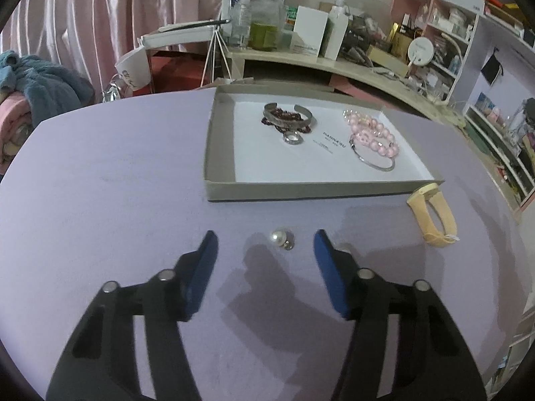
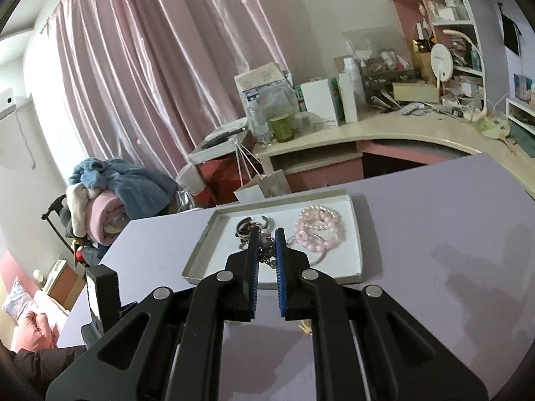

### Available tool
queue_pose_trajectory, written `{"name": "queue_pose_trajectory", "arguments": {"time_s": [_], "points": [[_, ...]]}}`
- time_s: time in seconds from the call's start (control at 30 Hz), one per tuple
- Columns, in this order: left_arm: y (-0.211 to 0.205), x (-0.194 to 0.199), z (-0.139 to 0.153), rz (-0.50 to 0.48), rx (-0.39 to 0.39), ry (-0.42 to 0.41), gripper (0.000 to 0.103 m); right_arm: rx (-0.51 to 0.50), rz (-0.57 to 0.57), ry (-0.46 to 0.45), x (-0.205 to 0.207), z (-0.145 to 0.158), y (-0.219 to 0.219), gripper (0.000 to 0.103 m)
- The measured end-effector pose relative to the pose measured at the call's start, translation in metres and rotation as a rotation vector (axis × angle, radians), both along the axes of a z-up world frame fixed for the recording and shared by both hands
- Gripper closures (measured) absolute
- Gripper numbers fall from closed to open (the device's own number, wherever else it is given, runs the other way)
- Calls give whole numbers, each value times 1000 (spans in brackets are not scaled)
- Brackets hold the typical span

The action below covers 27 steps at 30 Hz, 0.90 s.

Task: Organize jewelry
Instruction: 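Grasp a pearl earring with the left tool while the right tool lifts the earrings, then carry both earrings into the white tray and open both tools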

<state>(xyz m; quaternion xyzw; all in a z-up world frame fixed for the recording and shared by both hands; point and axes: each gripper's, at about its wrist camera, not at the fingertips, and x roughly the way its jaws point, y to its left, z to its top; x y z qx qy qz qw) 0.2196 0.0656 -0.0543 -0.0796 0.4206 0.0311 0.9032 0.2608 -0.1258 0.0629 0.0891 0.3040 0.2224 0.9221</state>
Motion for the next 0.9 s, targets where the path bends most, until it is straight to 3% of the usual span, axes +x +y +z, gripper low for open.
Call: {"name": "queue_pose_trajectory", "arguments": {"time_s": [0.43,0.57,0.9], "points": [[-16,25,-19,-8,42,45,69,2,-17,46,10,-11,-7,93],[-15,26,-20,4,48,40,87,5,-14,52,13,-12,-5,93],[-7,19,-13,-1,29,21,88,9,5,37,15,-7,-1,93]]}}
